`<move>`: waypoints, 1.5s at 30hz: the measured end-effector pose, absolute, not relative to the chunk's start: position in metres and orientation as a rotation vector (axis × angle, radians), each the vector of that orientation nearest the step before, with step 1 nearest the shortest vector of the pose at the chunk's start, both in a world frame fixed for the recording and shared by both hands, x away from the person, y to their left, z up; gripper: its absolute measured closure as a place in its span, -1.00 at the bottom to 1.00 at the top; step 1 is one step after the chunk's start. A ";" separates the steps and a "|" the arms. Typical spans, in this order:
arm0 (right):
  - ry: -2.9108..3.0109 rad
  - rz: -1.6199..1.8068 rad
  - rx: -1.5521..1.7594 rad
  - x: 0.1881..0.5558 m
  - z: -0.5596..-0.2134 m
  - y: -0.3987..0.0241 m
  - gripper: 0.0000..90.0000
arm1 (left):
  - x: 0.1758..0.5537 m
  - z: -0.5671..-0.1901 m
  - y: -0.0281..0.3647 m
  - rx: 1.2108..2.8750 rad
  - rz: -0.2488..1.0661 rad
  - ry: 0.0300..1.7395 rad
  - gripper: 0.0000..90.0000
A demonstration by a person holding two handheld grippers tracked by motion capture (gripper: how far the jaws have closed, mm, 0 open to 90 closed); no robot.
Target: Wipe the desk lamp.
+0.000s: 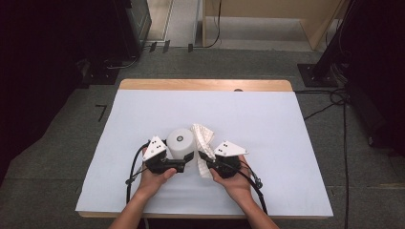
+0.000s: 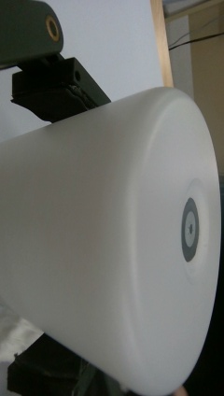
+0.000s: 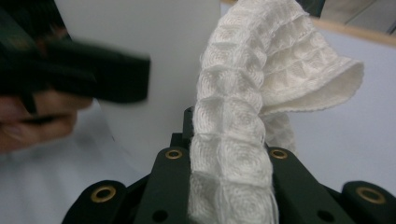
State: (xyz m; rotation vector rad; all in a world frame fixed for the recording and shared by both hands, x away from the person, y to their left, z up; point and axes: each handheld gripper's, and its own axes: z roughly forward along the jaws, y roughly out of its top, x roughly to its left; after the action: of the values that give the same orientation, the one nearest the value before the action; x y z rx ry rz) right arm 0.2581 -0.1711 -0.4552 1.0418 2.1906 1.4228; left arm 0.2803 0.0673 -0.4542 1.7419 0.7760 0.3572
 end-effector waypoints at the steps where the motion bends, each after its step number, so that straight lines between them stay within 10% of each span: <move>1: 2.205 1.414 1.048 0.259 -0.458 -0.170 0.76 | 0.280 -0.454 0.068 1.733 0.357 0.782 -0.81; 45: 2.112 1.401 1.106 0.262 -0.457 -0.177 0.76 | 0.285 -0.464 0.056 1.802 0.477 0.747 -0.81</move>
State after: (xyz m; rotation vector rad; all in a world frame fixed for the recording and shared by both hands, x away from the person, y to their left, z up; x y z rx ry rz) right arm 0.2620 -0.1769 -0.4568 1.1060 2.1117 1.4011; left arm 0.2850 0.0562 -0.4639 1.8020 0.7467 0.4771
